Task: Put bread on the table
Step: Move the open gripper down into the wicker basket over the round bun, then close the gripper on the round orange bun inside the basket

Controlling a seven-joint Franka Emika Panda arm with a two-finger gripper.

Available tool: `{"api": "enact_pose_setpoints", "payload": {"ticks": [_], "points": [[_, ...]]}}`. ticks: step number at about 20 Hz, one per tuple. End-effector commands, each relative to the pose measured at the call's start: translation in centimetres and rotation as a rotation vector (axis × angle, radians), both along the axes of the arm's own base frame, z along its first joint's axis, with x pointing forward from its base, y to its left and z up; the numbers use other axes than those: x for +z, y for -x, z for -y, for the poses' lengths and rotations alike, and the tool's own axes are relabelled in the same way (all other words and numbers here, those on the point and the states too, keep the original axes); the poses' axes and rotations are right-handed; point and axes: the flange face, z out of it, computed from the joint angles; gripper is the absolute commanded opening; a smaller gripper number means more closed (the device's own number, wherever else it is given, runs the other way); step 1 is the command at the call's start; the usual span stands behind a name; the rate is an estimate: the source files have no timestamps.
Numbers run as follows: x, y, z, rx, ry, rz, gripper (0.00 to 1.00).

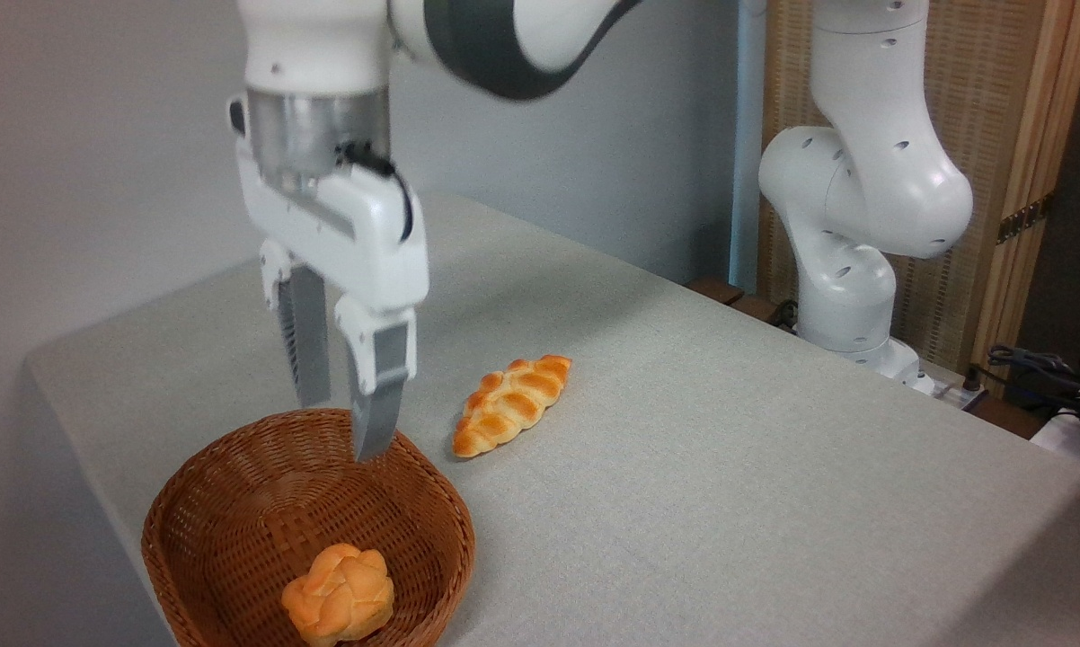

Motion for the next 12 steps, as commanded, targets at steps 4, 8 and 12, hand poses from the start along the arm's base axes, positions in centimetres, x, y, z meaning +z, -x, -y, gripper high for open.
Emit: {"api": "enact_pose_setpoints", "payload": {"ticks": [4,8,12], "points": [[-4.9,-2.9,-0.4,-0.150,-0.123,-0.002,1.00],[-9.3,-4.8,1.1,-0.185,-0.138,0.002,1.00],[-12.0,-5.6,2.2,-0.241,-0.208,-0.014,1.00]]}}
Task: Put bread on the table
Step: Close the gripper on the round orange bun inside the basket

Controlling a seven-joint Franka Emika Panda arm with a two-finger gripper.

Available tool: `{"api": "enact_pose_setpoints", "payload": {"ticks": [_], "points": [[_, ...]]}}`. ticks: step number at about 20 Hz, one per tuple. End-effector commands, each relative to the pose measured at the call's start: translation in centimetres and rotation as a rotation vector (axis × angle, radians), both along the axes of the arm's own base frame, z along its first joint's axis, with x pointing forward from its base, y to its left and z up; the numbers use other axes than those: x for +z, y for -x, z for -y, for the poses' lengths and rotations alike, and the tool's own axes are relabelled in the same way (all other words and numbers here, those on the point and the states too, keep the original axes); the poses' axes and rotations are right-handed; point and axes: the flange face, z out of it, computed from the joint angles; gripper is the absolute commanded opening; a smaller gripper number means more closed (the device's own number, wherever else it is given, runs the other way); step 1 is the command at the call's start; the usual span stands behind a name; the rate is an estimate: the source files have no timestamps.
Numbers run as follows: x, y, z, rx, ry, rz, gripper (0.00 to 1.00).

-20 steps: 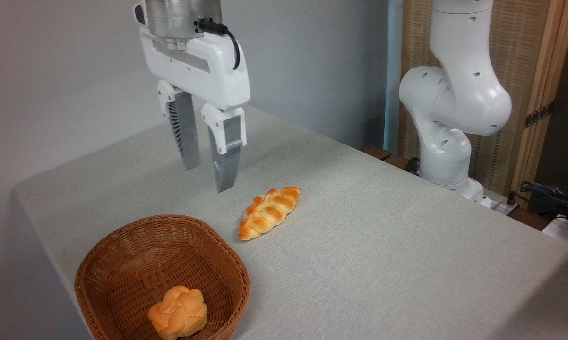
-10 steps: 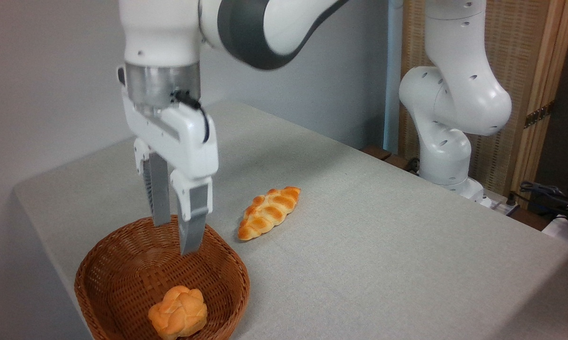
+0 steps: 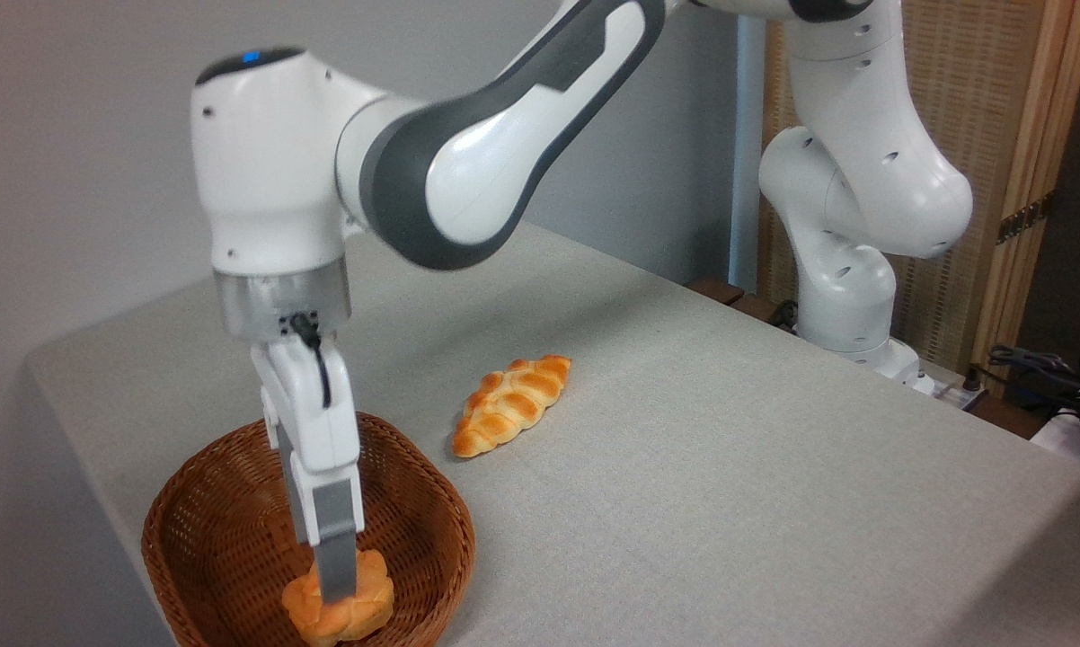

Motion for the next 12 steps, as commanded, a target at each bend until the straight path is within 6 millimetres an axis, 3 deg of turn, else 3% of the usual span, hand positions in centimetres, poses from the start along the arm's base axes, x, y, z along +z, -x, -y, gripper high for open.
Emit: {"api": "enact_pose_setpoints", "payload": {"ticks": [1,5,12], "points": [[-1.6,-0.6,1.1,-0.051,-0.036,-0.003,1.00],[-3.0,-0.8,1.0,-0.086,-0.112,-0.019,1.00],[-3.0,-0.7,1.3,-0.085,-0.112,-0.019,1.00]]}}
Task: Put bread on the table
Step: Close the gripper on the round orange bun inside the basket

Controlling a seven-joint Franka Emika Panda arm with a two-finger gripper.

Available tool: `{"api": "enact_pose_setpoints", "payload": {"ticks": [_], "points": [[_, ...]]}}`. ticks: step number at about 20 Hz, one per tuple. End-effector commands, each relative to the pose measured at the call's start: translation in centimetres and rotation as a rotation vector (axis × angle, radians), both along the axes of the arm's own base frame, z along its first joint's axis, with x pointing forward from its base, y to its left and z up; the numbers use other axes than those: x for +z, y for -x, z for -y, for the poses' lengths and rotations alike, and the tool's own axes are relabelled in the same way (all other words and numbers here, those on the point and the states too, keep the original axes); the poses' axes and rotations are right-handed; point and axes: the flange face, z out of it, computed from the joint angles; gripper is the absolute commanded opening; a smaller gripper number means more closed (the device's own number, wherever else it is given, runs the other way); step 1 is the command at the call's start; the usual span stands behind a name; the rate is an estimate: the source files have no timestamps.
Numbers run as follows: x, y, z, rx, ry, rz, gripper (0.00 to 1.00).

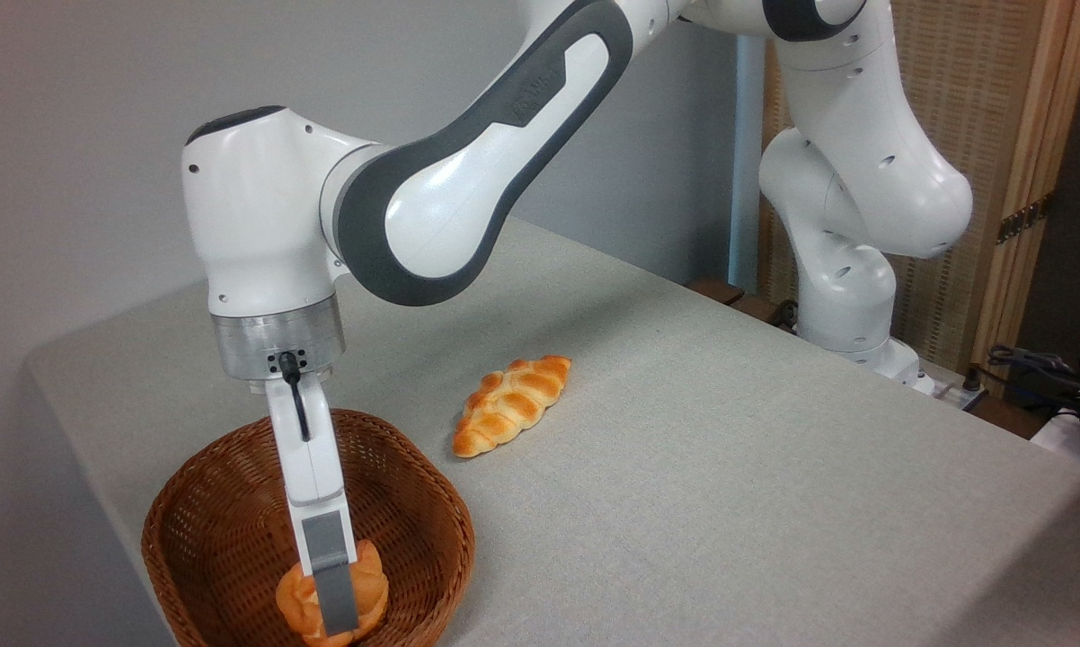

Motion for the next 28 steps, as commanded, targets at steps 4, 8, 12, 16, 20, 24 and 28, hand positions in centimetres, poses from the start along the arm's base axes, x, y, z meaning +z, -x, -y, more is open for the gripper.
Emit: {"api": "enact_pose_setpoints", "payload": {"ticks": [4,8,12,16,20,24,28], "points": [[1.2,0.0,0.7,0.045,0.013,0.037,1.00],[1.3,0.0,1.3,0.057,0.022,0.043,1.00],[1.6,-0.2,0.0,0.058,0.013,0.047,1.00],[1.6,-0.3,-1.0,0.026,-0.018,0.044,1.00],[1.3,-0.3,-0.7,0.015,-0.024,0.038,1.00],[0.5,-0.3,0.0,0.005,-0.021,0.024,1.00],[0.0,-0.3,0.1,0.004,-0.021,0.017,1.00]]}}
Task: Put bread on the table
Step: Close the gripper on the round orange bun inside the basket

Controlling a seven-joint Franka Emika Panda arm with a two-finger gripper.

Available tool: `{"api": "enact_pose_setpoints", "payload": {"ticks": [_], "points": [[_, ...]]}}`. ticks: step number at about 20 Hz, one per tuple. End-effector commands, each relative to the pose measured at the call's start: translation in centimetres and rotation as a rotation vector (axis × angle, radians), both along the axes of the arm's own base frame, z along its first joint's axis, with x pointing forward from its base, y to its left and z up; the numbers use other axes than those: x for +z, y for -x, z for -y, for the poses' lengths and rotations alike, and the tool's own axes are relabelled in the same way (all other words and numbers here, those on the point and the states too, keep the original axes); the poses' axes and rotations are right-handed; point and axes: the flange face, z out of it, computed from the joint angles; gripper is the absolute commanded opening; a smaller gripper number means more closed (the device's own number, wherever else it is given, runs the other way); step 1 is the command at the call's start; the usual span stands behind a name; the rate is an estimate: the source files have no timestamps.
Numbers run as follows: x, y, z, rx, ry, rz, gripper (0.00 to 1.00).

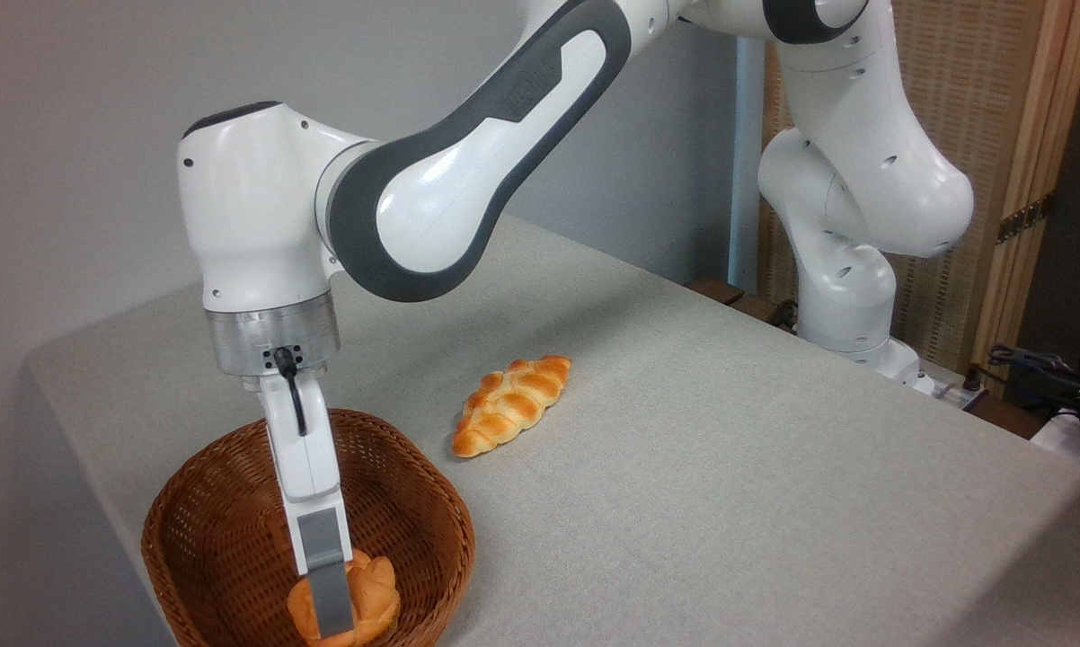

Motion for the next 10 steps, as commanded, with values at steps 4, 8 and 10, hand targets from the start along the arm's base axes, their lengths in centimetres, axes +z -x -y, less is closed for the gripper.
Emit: {"api": "enact_pose_setpoints", "payload": {"ticks": [4,8,10], "points": [[-0.76,0.09,0.60,-0.028,-0.010,-0.008,1.00],[-0.86,0.08,0.61,-0.028,-0.009,-0.010,0.77],[-0.86,0.09,0.70,-0.030,-0.010,-0.010,0.58]]}}
